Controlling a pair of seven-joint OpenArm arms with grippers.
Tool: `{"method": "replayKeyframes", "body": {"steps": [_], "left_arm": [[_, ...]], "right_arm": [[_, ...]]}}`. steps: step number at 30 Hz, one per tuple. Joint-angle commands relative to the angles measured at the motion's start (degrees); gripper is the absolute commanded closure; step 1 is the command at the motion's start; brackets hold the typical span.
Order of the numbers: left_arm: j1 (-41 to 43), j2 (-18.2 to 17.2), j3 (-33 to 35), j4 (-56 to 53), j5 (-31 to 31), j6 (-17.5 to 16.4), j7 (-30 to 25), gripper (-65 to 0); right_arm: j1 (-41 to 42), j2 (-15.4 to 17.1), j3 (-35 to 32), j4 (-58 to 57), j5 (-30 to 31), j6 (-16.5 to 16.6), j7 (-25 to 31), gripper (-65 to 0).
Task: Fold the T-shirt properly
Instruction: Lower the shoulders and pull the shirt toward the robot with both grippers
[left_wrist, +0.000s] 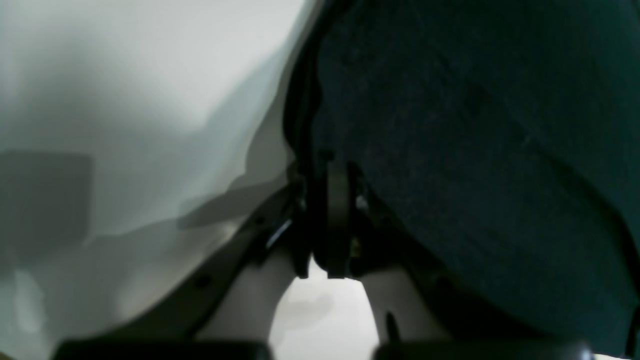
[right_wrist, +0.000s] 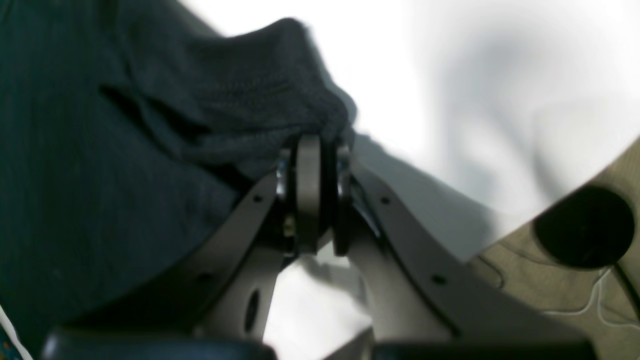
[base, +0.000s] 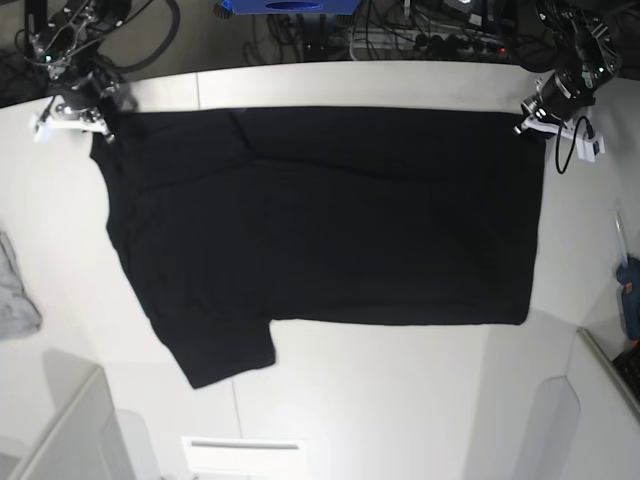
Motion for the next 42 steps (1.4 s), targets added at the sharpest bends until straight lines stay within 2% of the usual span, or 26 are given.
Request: {"method": "replayKeyframes", "body": {"steps": [1,4,8,20,32,33,34,36,37,39,42], "left_arm": [[1.0,-0.8,-0.4,1.2,0.4,-0.2,-0.1,0.0],[3.0,-0.8,-0.4,3.2,0.4,-0.2,-0.1,0.0],[5.0,-0.8,-0.5,4.8,0.5,-0.2,-0.1,0.0],[8.3,-0.7,-0.6,5.0,0.6,-0.2,-0.2,0.0],[8.3,-0.6,-1.0,5.0,0.6,-0.2,0.2,0.0],[8.3,-0.6,-1.0,5.0,0.6,-0.2,0.2,0.0],[8.3,-0.6,-1.0,5.0,0.6,-0.1,0.2,-4.4],[8.3,-0.6,-1.0,5.0,0.6,-0.1,0.2,-23.0],[8.3,-0.6,-1.0,5.0,0.6,-0.1,0.2,-31.4],[8.3,-0.6,-1.0,5.1,0.4,-0.1,0.2,-47.6],[8.3,-0.8,-1.0,5.1,0.4,-0.1,0.2,-61.5]], "right_arm": [[-0.5,0.5,0.6,1.1,0.2,0.8,0.7,0.0],[-2.1,0.5,0.6,1.3,0.2,1.1,0.7,0.0],[-4.6,-1.5,0.6,4.3,0.2,1.3,0.9,0.0],[-7.0,-1.6,0.6,7.0,0.2,1.3,0.8,0.0],[-7.1,-1.6,0.6,7.0,0.1,1.3,0.8,0.0],[-7.1,-1.6,0.6,7.1,0.1,1.3,0.8,-2.7],[-7.1,-1.6,0.6,7.2,0.1,1.3,0.8,-10.1],[-7.1,-1.6,0.6,8.0,0.1,1.3,1.0,-24.5],[-7.1,-1.6,0.7,8.5,0.1,1.3,1.0,-29.1],[-7.1,-1.6,0.7,9.6,0.1,1.3,1.0,-32.9],[-7.1,-1.6,1.5,10.6,0.1,1.3,1.0,-32.7]]}}
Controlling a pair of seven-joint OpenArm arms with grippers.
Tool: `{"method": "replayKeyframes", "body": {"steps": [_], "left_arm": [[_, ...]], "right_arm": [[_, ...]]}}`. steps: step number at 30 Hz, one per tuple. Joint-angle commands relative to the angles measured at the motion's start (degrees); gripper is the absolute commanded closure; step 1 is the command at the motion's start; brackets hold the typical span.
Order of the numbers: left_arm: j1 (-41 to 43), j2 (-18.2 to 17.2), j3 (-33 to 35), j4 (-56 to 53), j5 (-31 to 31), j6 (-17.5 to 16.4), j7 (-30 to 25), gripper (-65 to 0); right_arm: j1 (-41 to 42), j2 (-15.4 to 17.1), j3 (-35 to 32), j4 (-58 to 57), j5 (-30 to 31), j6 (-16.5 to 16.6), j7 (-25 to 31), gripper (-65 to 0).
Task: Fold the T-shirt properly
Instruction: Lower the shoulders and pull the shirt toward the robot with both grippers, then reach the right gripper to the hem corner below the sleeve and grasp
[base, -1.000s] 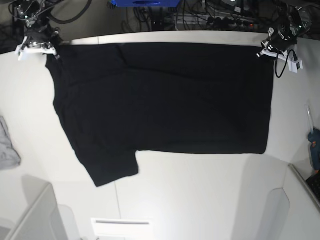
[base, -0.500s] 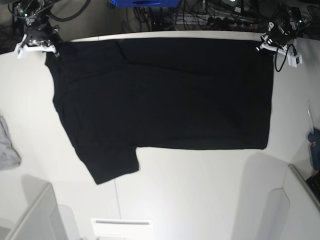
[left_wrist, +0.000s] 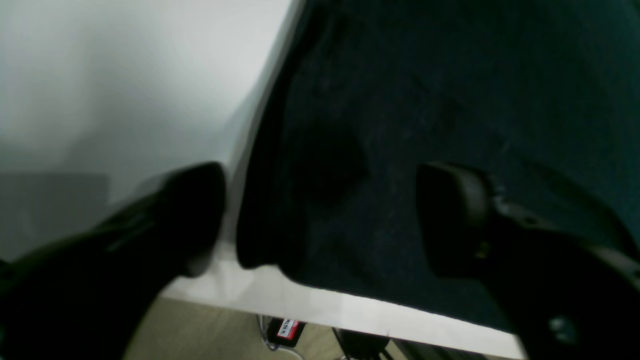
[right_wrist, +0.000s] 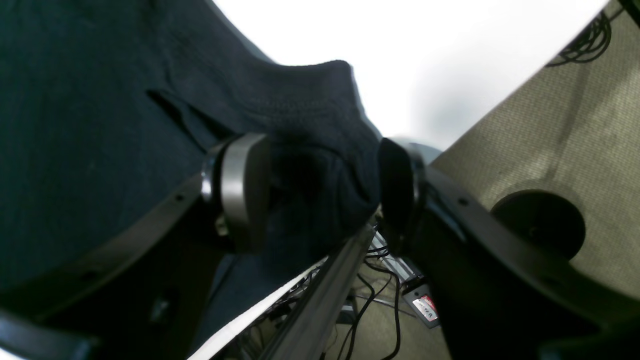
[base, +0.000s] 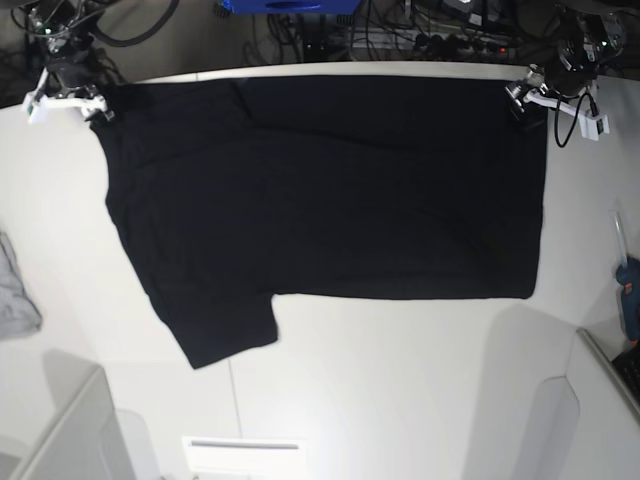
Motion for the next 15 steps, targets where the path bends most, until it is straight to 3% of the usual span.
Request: {"method": "replayKeyframes", "body": {"steps": [1,3,7,15], "left_arm": [[0.7,-0.6,-0.3,0.1,0.9,0.9,1.4,-63.8],[0.5,-0.7,-0.8,0.1,0.9,1.1,1.4,-64.8],[0.1,-0.4,-8.0,0.3,0.9,1.1,1.4,-64.7],[0.0,-0.7,-15.1,6.9,0.9,1.2,1.5,-64.5]], "right_arm": [[-0.2,0.5,1.8,1.6,0.6,0.2,0.9,-32.7],[0.1,0.0,3.8,1.9,0.6,0.2,1.0,-32.7],[1.4,0.5,7.6,1.9,0.4,0.2,1.1,-33.2],[5.9,4.5,7.0,1.6,0.3,0.2,0.6,-33.0]]}}
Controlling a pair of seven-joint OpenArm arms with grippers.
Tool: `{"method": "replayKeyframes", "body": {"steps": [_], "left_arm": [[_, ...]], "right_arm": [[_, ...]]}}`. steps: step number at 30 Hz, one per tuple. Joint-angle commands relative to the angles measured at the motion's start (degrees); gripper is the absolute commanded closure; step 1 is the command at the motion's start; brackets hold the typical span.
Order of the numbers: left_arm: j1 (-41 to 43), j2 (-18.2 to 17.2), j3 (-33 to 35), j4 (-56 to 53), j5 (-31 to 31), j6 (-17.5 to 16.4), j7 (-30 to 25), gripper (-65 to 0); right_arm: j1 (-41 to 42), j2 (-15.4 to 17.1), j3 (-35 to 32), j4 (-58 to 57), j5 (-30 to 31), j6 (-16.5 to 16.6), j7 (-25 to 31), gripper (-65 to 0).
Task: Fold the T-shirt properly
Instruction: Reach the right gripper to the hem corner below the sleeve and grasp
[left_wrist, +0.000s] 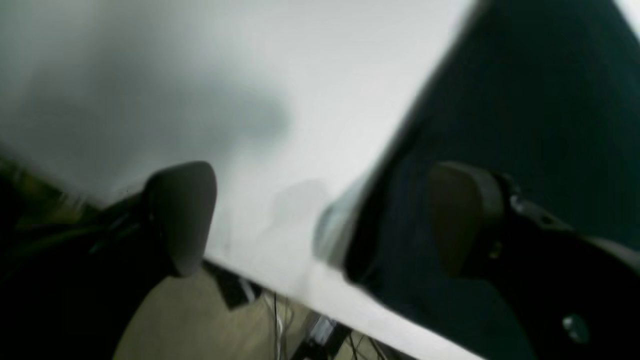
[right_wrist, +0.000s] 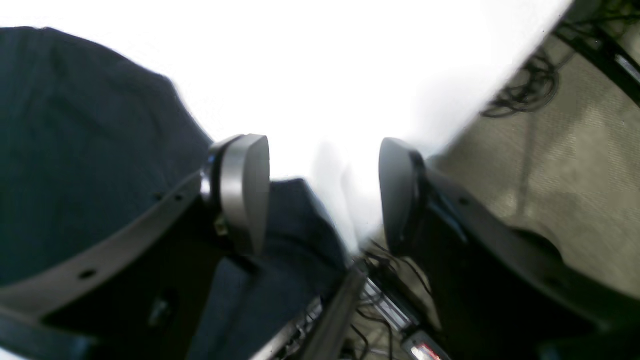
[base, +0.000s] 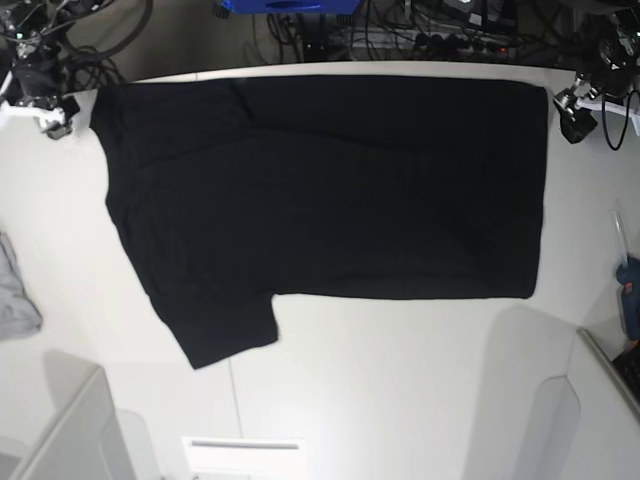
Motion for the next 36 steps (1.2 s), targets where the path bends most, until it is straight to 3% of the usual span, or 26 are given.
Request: {"method": "replayKeyframes", "body": {"steps": [1,3,5,7,12,18,27,31,36], "left_arm": [[0.3,-1.0,-0.6,1.8,0.1,0.0,-0.9,-64.3],[-0.7,-1.0,0.2,2.8,0.2,0.0,-0.9,-62.7],[-1.1,-1.1,1.4,3.1,0.3,0.0,-0.9,-53.6],[-1.9,-2.2,3.5,3.1,0.0,-0.1,-0.9,-40.6],[-4.2,-2.8,8.0,3.1,0.3,-0.1,-0.9,-0.2],[-6.7,-2.8,9.6,3.1,0.4,-0.1,-0.9,0.0],[-6.7,-3.9,9.4,3.0,0.4,-0.1,-0.9,0.0],[-6.7,-4.0,9.3,3.0,0.4,-0.1,-0.9,0.0],[-6.6,-4.0,9.3,3.1,0.4,0.0,-0.9,0.0]], "right_arm": [[0.9,1.8,-1.6,0.6,0.8,0.3,0.7,-33.0],[1.9,3.5,-5.1,0.6,0.8,0.3,-0.1,-32.9],[2.7,4.0,-9.3,0.7,0.8,0.3,0.2,-32.9],[4.0,5.3,-12.8,0.7,0.8,0.3,0.7,-32.9],[9.0,8.0,-21.1,0.5,0.7,0.0,0.6,-32.7],[18.6,12.5,-28.8,-6.9,0.7,-0.1,0.3,-32.7],[35.7,17.8,-36.3,-29.2,0.7,-0.1,0.8,-33.2],[42.3,19.5,-42.0,-39.9,0.7,0.1,5.4,-34.2],[49.8,20.3,-50.2,-53.6,0.7,0.1,12.1,-41.9]]}}
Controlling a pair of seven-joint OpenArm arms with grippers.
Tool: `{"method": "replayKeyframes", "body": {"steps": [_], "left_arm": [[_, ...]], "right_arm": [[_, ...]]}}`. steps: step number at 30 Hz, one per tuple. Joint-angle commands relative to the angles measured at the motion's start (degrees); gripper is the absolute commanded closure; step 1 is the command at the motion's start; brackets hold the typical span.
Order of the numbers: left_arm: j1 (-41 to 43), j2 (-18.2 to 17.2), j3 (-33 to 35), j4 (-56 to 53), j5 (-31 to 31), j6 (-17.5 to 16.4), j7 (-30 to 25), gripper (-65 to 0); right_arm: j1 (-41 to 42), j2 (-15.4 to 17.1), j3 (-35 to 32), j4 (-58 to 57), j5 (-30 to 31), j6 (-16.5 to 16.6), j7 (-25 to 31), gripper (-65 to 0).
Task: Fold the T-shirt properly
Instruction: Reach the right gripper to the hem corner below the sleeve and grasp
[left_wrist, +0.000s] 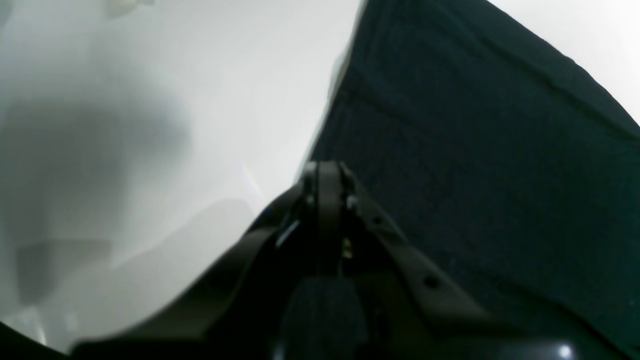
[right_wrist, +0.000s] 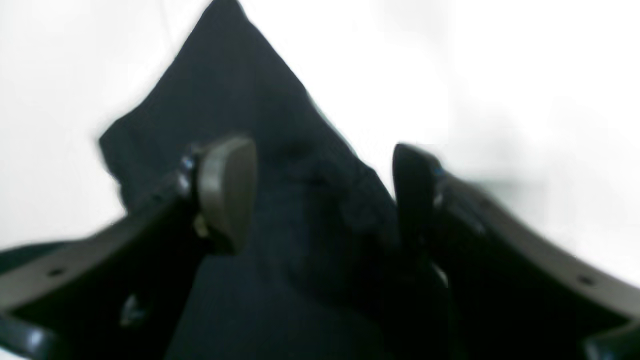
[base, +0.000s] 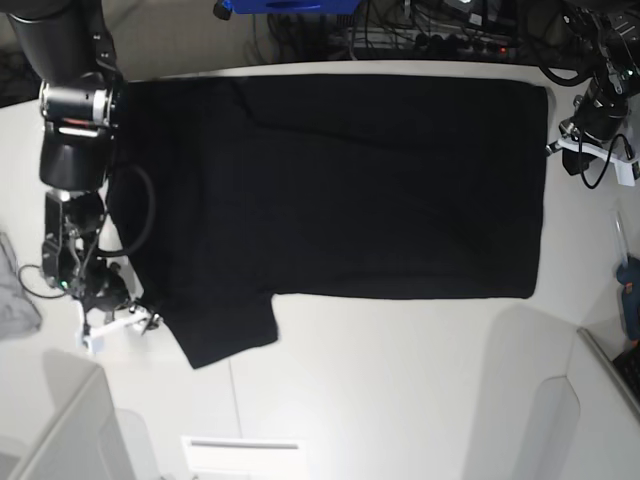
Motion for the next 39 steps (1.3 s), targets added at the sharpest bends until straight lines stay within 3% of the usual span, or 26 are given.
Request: {"method": "replayKeyframes", "body": {"steps": [1,8,12,16,24,35,39], "left_arm": [[0.2,-0.9,-0.4,1.0,-0.5,-0.3,-1.1,0.0],[0.1,-0.9,-0.4,1.0,-0.5,-0.3,-1.1,0.0],[0.1,-0.9,-0.5,0.9,-0.5,-0.3,-1.1,0.0],[0.1,-0.9,-0.5,0.7,-0.5,-0.3,-1.1,0.0],[0.1,-0.9,-0.5,0.6,-0.5,-0.3,-1.1,0.0],[0.2,-0.9,-0.5,0.5,-0.5,-0.3,-1.1,0.0],[0.2,-0.9,-0.5,0.5,-0.5,-0.3,-1.1,0.0]], "right_arm": [[3.3,0.8,-0.9,-1.4,0.6,0.5,2.3,-42.3],[11.1,0.8,-10.8,-15.2,0.6,0.9,10.3,-42.6],[14.1,0.4,-15.3,-21.0,0.6,3.6,14.4,-42.6],[16.0,0.3,-18.1,-25.8,0.6,4.0,17.6,-42.6],[15.5,-0.6,-24.5,-26.3,0.7,4.1,18.2,-42.5],[15.5,-2.4,-24.5,-26.5,0.6,4.2,18.2,-41.4],[15.5,-2.4,-24.5,-26.5,0.6,4.1,18.3,-29.3]]}}
